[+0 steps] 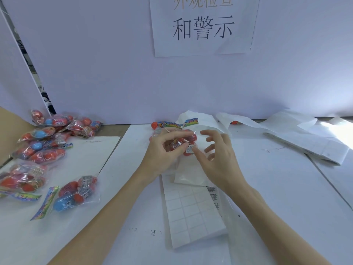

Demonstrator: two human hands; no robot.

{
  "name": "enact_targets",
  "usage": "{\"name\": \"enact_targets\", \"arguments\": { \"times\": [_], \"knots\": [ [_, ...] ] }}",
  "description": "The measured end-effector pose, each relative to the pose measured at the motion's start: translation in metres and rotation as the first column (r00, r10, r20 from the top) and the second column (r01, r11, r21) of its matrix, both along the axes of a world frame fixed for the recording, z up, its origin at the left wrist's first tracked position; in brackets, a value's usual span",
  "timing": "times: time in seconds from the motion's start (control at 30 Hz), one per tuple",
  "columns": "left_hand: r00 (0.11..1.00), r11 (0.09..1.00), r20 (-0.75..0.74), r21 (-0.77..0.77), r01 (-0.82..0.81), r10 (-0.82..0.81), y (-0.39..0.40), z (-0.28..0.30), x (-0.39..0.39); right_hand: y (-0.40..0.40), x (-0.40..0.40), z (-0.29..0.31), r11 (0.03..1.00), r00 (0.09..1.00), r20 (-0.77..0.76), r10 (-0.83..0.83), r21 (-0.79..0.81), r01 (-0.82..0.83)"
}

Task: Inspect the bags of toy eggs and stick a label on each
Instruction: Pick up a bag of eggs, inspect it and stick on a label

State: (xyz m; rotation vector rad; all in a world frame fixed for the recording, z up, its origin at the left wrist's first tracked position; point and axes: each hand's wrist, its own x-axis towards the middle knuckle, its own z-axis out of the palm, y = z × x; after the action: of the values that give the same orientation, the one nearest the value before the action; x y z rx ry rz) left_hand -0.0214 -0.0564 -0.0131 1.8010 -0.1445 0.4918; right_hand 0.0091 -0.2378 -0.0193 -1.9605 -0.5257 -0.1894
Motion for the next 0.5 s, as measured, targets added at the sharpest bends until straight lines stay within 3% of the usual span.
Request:
{"name": "enact_targets", "arguments": {
  "times": [0.07,0.17,0.33,0.4,0.5],
  "knots": [
    [1.0,0.998,0.005,-0.056,0.015,-0.014,0.0,0.002,0.0,0.001,0.0,0.004,0.998,0.996,-0.088,0.003,0.066,0.003],
    [0.998,0.988,0.009,-0.138,0.071,-0.07,-0.005,0.005,-0.002,0.001,0.001,0.008,0.98,0.953,-0.269,0.142,0.173,-0.097],
    [0.996,0.973,0.012,-0.21,0.091,-0.091,-0.005,0.011,-0.005,-0.007,0.002,0.014,0.855,0.822,-0.38,0.425,0.467,-0.227],
    [0.996,0.975,0.005,-0.203,0.088,-0.089,-0.002,0.013,-0.006,-0.009,0.001,0.019,0.845,0.795,-0.412,0.446,0.487,-0.221],
    [0.994,0.981,-0.004,-0.163,0.104,-0.106,-0.007,0.011,-0.006,-0.005,-0.003,0.018,0.933,0.873,-0.377,0.308,0.301,-0.2]
  ]
}}
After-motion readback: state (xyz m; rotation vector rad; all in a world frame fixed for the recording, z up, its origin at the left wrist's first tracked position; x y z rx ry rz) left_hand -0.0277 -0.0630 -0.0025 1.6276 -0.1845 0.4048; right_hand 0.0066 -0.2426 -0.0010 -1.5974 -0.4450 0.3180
